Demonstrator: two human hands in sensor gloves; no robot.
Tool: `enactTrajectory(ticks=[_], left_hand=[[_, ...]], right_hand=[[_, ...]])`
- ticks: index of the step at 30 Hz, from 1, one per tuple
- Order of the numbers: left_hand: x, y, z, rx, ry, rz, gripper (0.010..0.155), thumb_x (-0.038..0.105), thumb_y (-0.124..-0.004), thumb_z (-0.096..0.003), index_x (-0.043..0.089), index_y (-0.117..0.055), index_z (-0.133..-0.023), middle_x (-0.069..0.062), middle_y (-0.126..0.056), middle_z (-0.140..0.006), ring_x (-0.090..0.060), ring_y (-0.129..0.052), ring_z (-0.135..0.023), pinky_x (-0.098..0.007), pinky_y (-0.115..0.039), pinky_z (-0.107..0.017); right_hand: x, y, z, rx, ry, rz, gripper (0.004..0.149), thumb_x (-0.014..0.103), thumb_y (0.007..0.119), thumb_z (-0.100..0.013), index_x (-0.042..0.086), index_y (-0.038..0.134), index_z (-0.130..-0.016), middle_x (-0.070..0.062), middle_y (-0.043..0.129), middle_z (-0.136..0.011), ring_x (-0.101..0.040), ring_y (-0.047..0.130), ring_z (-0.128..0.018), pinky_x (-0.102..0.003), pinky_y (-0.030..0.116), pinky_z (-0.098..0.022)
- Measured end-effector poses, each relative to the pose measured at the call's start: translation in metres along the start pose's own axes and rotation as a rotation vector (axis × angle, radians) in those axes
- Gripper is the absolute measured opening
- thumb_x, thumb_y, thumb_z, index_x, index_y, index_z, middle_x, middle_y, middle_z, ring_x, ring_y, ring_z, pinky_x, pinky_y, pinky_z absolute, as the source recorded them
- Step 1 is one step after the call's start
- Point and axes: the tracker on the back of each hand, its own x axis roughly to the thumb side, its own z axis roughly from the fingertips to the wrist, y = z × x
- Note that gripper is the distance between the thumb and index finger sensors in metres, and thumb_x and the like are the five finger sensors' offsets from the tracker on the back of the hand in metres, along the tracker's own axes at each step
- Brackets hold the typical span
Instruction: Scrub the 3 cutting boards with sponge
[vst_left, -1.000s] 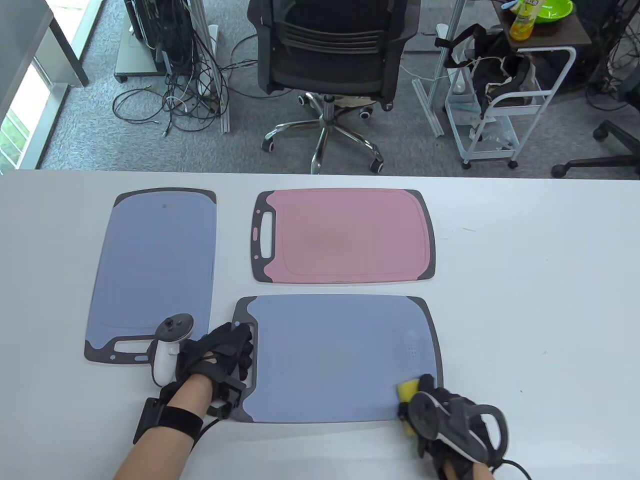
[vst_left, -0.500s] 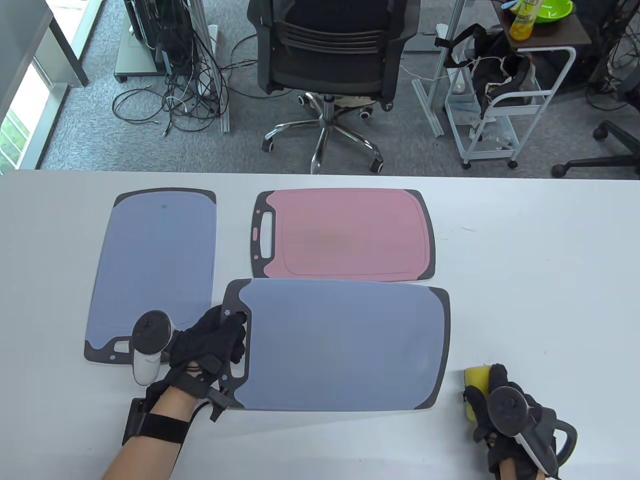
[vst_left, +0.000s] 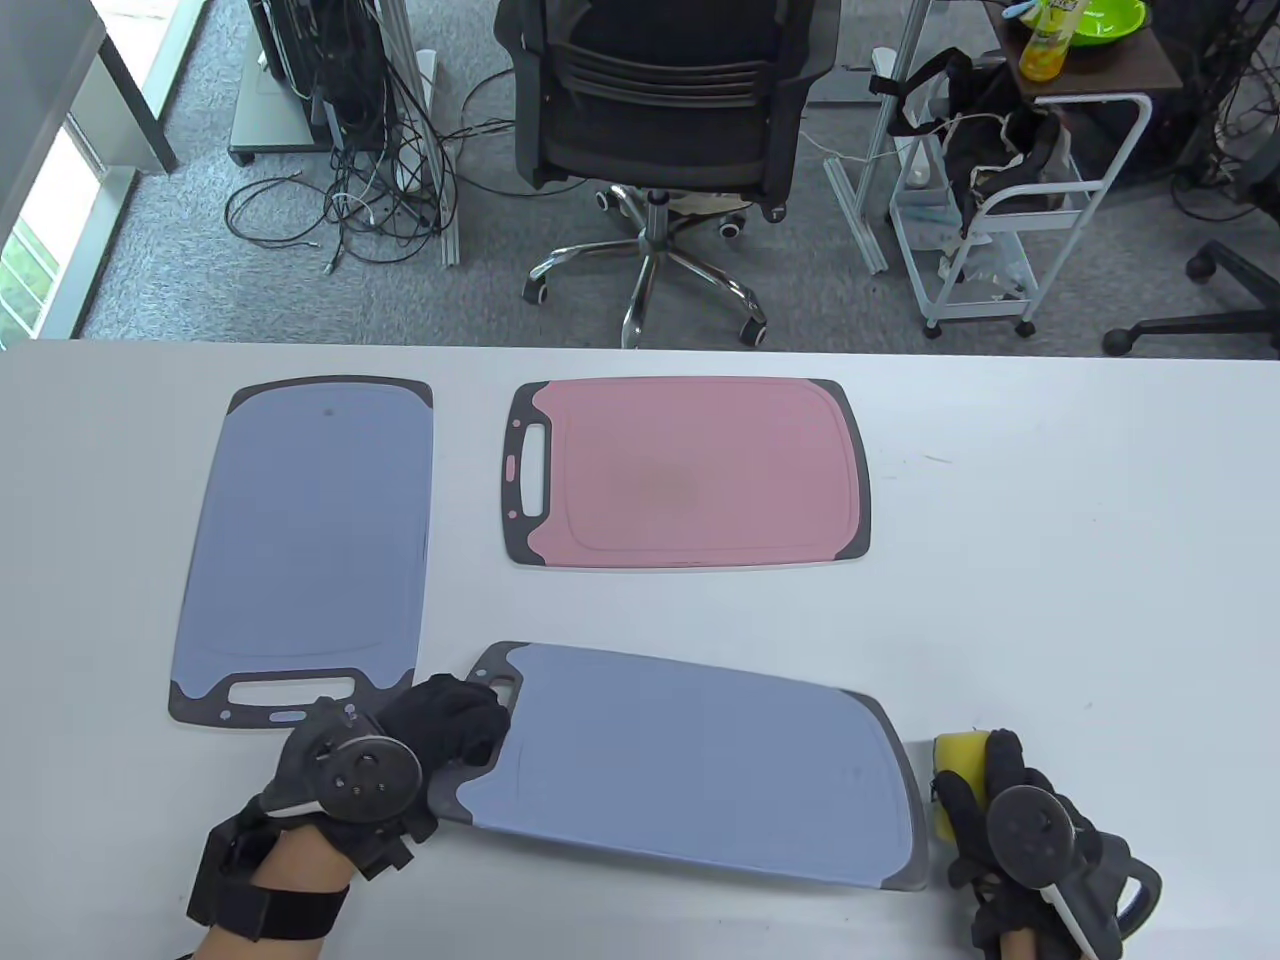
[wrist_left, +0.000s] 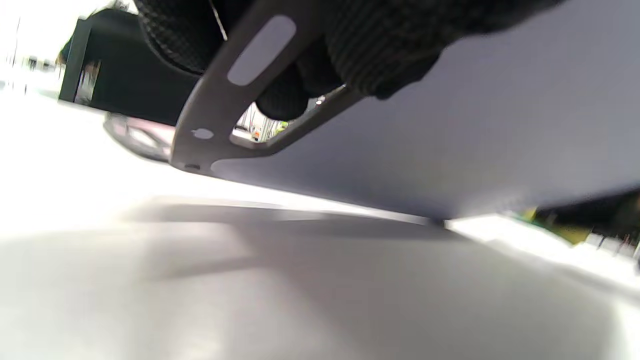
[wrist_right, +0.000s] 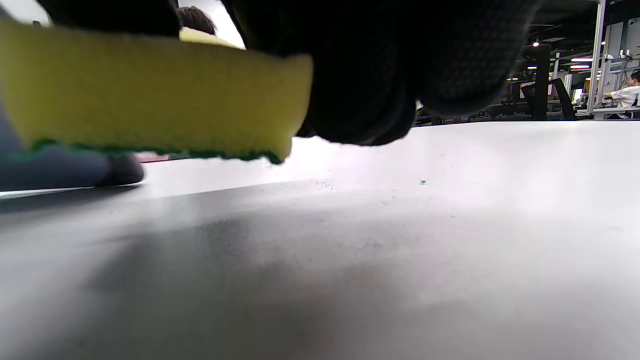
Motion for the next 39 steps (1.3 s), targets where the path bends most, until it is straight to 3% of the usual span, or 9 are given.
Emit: enactTrajectory(ticks=[5,13,17,20,23,28,31,36,39], left_hand=[[0.015,-0.023,0.001,-0.005,-0.071,-0.27,0.045,0.034,-0.082,-0.0561,0.03,-0.061,-0.096,0.01,-0.078,-0.094,-0.018,-0.083,-0.103,-0.052,-0.07,-0.078],[0.029,-0.041,-0.008,-0.011,-0.051,-0.415,0.046,0.036,-0.079,-0.0593,0.03,-0.054,-0.098,0.01,-0.072,-0.097,-0.016,-0.078,-0.105,-0.05,-0.065,-0.081],[0.024,-0.037,-0.005,0.054,-0.067,-0.367,0.046,0.04,-0.08,-0.0604,0.034,-0.054,-0.098,0.014,-0.071,-0.098,-0.015,-0.075,-0.107,-0.049,-0.062,-0.082],[0.014,-0.036,-0.003,0.083,-0.075,-0.182,0.046,0.039,-0.083,-0.0607,0.033,-0.056,-0.097,0.012,-0.072,-0.098,-0.017,-0.074,-0.107,-0.051,-0.059,-0.082],[0.013,-0.037,-0.005,0.065,-0.073,-0.189,0.043,0.039,-0.082,-0.0609,0.034,-0.057,-0.096,0.012,-0.072,-0.097,-0.018,-0.072,-0.108,-0.052,-0.056,-0.083],[0.013,-0.038,-0.006,0.057,-0.077,-0.19,0.043,0.039,-0.082,-0.0609,0.034,-0.057,-0.096,0.012,-0.072,-0.097,-0.018,-0.072,-0.108,-0.052,-0.056,-0.083],[0.014,-0.038,-0.006,0.048,-0.077,-0.191,0.043,0.039,-0.081,-0.0612,0.034,-0.057,-0.096,0.012,-0.072,-0.098,-0.018,-0.071,-0.108,-0.052,-0.056,-0.083],[0.014,-0.038,-0.007,0.042,-0.074,-0.194,0.043,0.038,-0.081,-0.0612,0.034,-0.056,-0.096,0.011,-0.071,-0.098,-0.019,-0.071,-0.108,-0.053,-0.056,-0.083],[0.014,-0.038,-0.007,0.043,-0.075,-0.194,0.043,0.038,-0.081,-0.0613,0.034,-0.056,-0.096,0.011,-0.071,-0.098,-0.019,-0.071,-0.108,-0.053,-0.055,-0.083]], right_hand=[[-0.005,0.0,-0.001,0.007,0.019,-0.015,0.074,0.057,0.074,-0.046,0.01,0.066,-0.102,-0.008,0.088,-0.073,-0.023,0.093,-0.053,-0.047,0.079,-0.047],[-0.004,0.0,-0.001,0.005,0.022,-0.019,0.074,0.057,0.074,-0.046,0.01,0.066,-0.102,-0.008,0.088,-0.073,-0.023,0.093,-0.053,-0.047,0.079,-0.047],[-0.005,-0.001,-0.001,-0.002,0.029,-0.041,0.074,0.057,0.074,-0.046,0.01,0.066,-0.102,-0.008,0.088,-0.073,-0.023,0.093,-0.053,-0.046,0.08,-0.047],[-0.001,-0.003,0.0,-0.025,0.019,-0.076,0.074,0.057,0.074,-0.046,0.01,0.066,-0.102,-0.008,0.088,-0.073,-0.023,0.093,-0.053,-0.046,0.079,-0.047],[0.014,-0.007,-0.005,-0.066,-0.02,-0.095,0.074,0.057,0.074,-0.046,0.009,0.066,-0.102,-0.009,0.088,-0.073,-0.024,0.093,-0.053,-0.047,0.08,-0.047],[0.085,-0.017,-0.021,-0.034,-0.173,-0.115,0.074,0.058,0.074,-0.048,0.009,0.066,-0.102,-0.009,0.089,-0.073,-0.023,0.093,-0.052,-0.046,0.08,-0.046],[0.163,-0.014,-0.036,0.059,-0.286,-0.149,0.074,0.057,0.073,-0.048,0.009,0.065,-0.103,-0.009,0.088,-0.074,-0.024,0.093,-0.053,-0.046,0.08,-0.047],[0.293,0.004,-0.05,0.101,-0.469,-0.001,0.073,0.058,0.072,-0.048,0.01,0.064,-0.103,-0.009,0.088,-0.076,-0.023,0.093,-0.054,-0.046,0.08,-0.047],[0.349,0.013,-0.049,0.125,-0.544,0.007,0.073,0.057,0.072,-0.048,0.01,0.065,-0.103,-0.009,0.088,-0.076,-0.024,0.093,-0.054,-0.046,0.08,-0.047]])
